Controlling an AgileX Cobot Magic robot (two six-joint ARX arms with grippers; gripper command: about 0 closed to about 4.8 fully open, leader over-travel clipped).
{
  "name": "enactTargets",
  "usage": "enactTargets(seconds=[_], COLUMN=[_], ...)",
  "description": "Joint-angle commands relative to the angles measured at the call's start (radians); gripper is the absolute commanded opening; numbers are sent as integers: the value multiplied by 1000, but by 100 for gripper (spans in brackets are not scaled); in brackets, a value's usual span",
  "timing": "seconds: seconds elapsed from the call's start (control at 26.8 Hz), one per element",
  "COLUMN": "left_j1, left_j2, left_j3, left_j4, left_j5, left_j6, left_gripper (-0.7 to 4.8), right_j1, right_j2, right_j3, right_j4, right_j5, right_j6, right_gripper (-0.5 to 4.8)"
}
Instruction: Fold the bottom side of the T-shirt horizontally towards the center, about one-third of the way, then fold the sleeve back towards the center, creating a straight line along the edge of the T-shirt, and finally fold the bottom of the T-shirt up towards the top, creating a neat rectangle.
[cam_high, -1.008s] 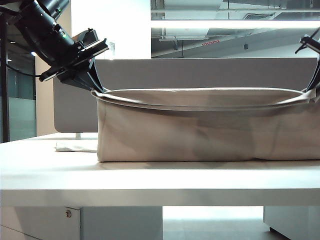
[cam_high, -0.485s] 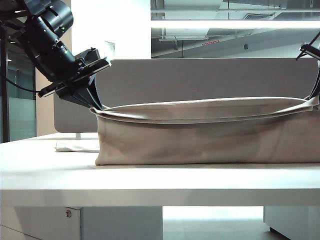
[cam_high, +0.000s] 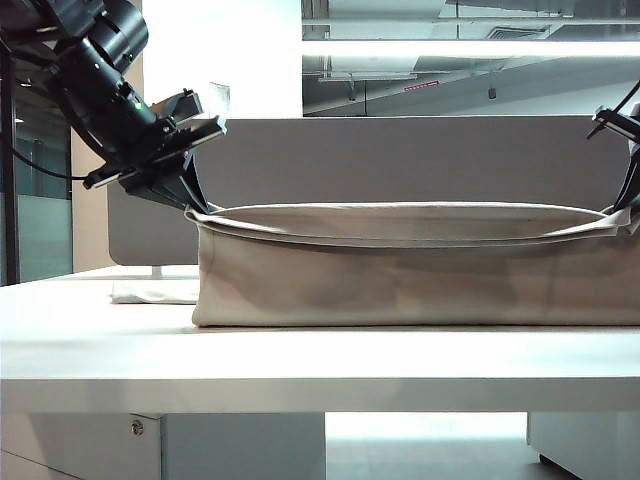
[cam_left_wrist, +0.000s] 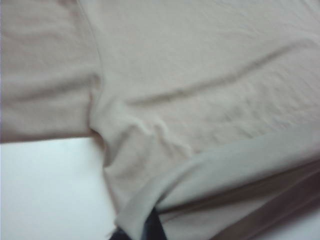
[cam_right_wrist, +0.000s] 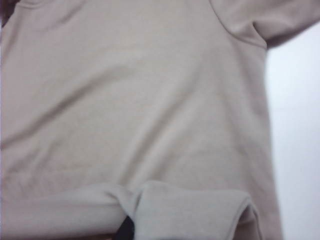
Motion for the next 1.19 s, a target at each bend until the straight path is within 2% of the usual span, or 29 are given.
enactTargets(seconds=[0.04, 0.15, 0.22, 0.3, 0.52, 0.6, 0.75, 0.78, 0.86, 0.97, 1.08, 1.19], left_j1=[4, 3, 4, 4, 4, 4, 4, 4, 3, 3, 1, 1], left_j2=[22, 42, 51, 55, 55, 55, 55, 55, 55, 54, 54, 55], left_j3=[2, 2, 2, 2, 3, 3, 3, 3, 3, 3, 3, 2], left_j4=[26, 34, 50, 67, 134, 137, 140, 140, 132, 98, 42, -20], left_j5=[-36, -36, -35, -37, -37, -38, -62, -56, -49, -2, 21, 21], left_j6=[14, 14, 14, 14, 14, 14, 14, 13, 8, 0, -45, -54], left_gripper=[-6, -5, 8, 52, 81, 141, 309, 324, 343, 343, 343, 343], right_j1=[-3, -3, -3, -3, -2, -2, 10, 11, 23, 25, 23, 19], right_j2=[2, 6, 8, 13, 23, 28, 39, 39, 40, 40, 39, 39], right_j3=[4, 4, 4, 4, 4, 4, 4, 4, 4, 4, 4, 4], right_j4=[80, 112, 126, 137, 166, 179, 218, 226, 225, 195, 118, 23], right_j5=[11, 15, 17, 17, 10, 10, 10, 8, 7, 14, 22, 62], right_j6=[-3, -2, 1, 1, 1, 1, 1, 1, -2, -3, -2, -4], right_gripper=[-1, 3, 72, 147, 286, 293, 379, 396, 400, 399, 368, 364])
